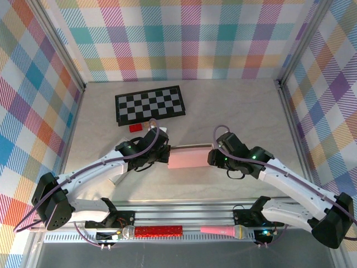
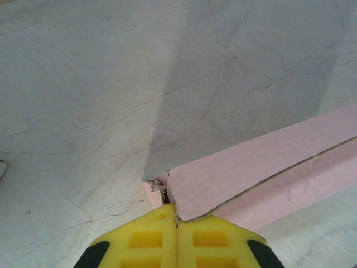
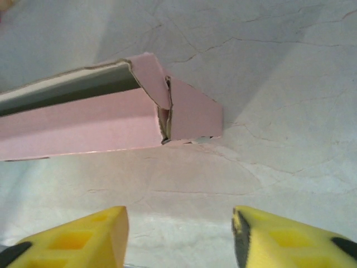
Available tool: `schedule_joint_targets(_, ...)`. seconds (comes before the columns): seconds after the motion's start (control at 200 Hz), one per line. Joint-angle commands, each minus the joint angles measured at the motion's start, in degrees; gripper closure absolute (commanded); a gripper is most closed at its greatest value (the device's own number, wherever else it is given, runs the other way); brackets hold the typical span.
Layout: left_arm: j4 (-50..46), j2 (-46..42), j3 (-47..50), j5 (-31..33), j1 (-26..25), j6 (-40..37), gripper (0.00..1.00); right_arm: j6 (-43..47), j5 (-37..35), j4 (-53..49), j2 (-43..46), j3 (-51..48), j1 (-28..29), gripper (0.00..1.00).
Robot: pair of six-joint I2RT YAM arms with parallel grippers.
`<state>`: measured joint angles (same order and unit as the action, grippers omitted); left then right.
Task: Fold the paper box
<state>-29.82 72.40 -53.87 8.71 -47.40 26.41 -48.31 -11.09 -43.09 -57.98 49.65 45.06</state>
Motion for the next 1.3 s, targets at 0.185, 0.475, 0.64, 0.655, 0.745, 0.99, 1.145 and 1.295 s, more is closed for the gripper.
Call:
schedule_joint_targets(0.185,-8.41,2.15,2.63,1.18,-1.48,1.22,1.00,-21.10,4.18,-0.29,1.69,4.27,-3.82,0.30)
schedule_joint_targets(0.475,-8.66,2.48,2.32,2.16,-2.61,2.13,1.00,-51.67,5.49,17.34,2.62,-4.71,-5.49,0.24)
schedule_joint_targets(0.64,-8.72,2.73,2.01,2.51,-2.96,2.32,1.00,-59.75,5.54,22.86,1.26,-8.49,-5.79,0.23)
schedule_joint_targets(0.655,-8.71,2.79,1.96,2.51,-3.03,2.32,1.00,-60.13,5.49,23.20,1.16,-8.71,-5.83,0.23)
schedule_joint_targets(0.745,-8.76,3.08,1.70,2.47,-3.18,2.32,1.00,-61.90,5.42,24.77,0.76,-10.22,-6.19,0.23)
schedule_joint_targets(0.99,-8.85,3.28,1.31,2.68,-3.67,2.43,1.00,-62.29,6.60,27.07,0.06,-13.15,-7.68,0.35)
schedule_joint_targets(1.145,-8.76,3.18,1.22,2.63,-3.78,2.67,1.00,-62.02,6.83,29.10,0.70,-16.16,-8.30,0.42)
schedule_joint_targets(1.295,-8.94,2.63,1.02,2.13,-3.84,3.46,0.99,-60.77,6.61,28.19,1.62,-17.36,-8.41,0.52)
